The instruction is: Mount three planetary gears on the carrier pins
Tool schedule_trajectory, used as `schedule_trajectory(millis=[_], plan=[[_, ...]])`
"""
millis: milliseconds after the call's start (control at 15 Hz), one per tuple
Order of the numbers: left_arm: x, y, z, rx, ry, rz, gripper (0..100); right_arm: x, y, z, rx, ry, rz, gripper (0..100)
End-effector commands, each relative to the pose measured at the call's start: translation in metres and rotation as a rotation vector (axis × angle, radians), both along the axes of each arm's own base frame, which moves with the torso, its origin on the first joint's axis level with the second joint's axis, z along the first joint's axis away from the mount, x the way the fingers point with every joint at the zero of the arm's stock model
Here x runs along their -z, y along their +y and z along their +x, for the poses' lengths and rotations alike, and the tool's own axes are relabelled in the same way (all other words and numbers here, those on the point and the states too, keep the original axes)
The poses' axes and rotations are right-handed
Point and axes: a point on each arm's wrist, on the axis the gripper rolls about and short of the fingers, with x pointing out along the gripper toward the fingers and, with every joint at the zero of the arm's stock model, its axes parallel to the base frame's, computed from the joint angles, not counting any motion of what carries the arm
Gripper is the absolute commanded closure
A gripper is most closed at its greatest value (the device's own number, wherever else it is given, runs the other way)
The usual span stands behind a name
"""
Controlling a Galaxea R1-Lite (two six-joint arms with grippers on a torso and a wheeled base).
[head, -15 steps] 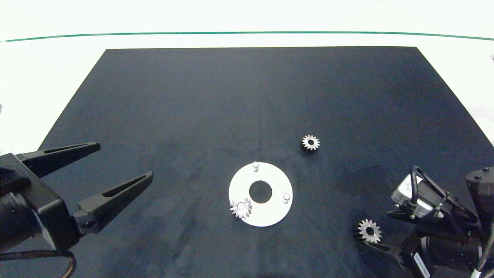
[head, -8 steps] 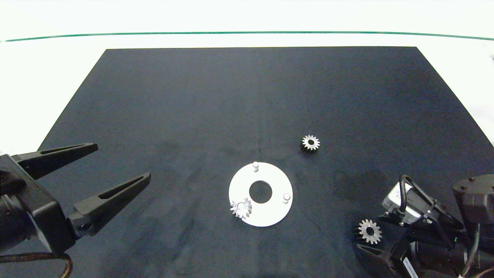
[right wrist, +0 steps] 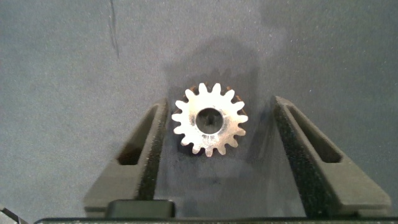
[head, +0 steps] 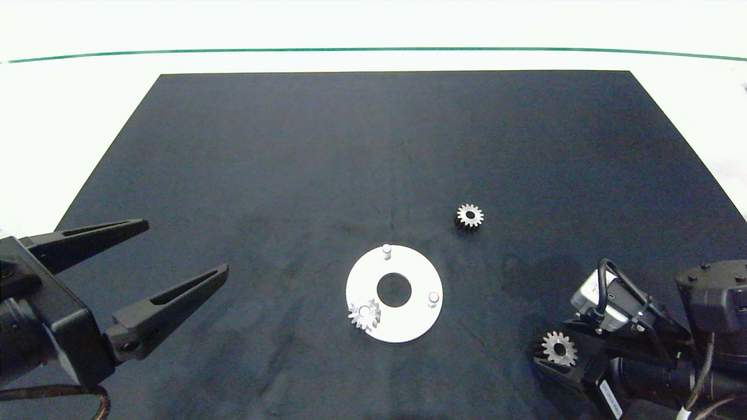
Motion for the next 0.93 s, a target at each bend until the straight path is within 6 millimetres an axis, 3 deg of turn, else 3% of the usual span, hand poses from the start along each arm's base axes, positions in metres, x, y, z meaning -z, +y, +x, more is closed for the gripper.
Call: schedule_trajectory(millis=[67, 933], plan=[[0.0012, 0.0002, -0.0002, -0.002, 0.001, 0.002, 0, 0.0032, 0.0003, -0.0003, -0.004, 0.012, -0.008, 40], [0.0062, 0.0006, -0.0007, 0.000, 0.014, 0.012, 0, 0.0030, 0.0004, -0.0001, -0.004, 0.009, -0.006, 66]])
